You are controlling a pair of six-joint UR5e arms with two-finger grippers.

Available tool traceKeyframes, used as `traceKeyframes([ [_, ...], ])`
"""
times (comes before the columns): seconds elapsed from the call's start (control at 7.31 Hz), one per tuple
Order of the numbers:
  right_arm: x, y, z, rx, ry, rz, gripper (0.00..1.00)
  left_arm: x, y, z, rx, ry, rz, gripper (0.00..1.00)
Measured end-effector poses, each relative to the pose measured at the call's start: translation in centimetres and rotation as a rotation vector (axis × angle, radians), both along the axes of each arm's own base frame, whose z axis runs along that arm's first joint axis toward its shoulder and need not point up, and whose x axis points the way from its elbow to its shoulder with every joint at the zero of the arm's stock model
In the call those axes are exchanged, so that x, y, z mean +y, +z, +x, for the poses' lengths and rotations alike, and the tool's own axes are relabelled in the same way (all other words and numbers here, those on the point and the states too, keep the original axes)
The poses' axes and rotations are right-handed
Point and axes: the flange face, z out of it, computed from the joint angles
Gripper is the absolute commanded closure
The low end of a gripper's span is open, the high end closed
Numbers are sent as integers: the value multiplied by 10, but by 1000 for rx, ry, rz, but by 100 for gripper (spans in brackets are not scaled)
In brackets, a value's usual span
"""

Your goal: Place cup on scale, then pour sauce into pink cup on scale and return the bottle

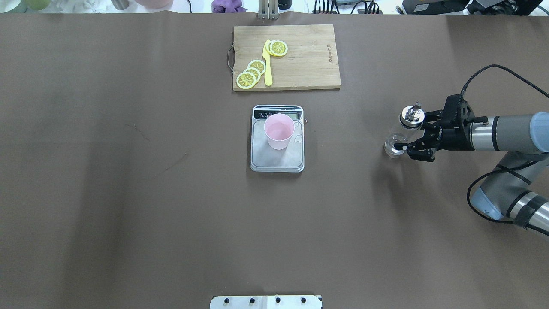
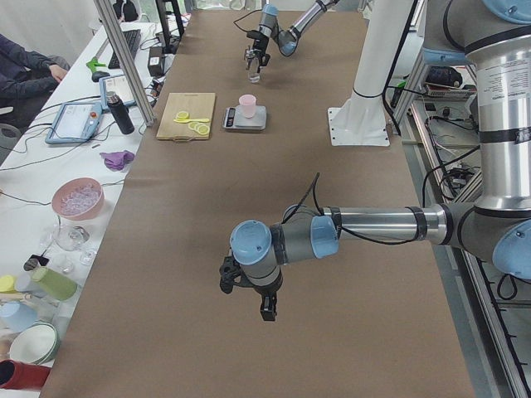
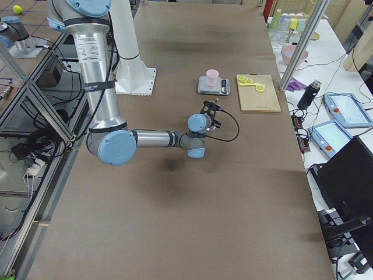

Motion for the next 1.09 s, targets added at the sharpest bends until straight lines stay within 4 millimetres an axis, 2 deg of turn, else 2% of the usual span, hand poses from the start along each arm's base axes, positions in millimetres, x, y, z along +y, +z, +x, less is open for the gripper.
traceKeyframes([
  [1.09, 4, 7, 6, 1, -5, -27, 0, 0, -1, 0, 0, 0, 3, 1],
])
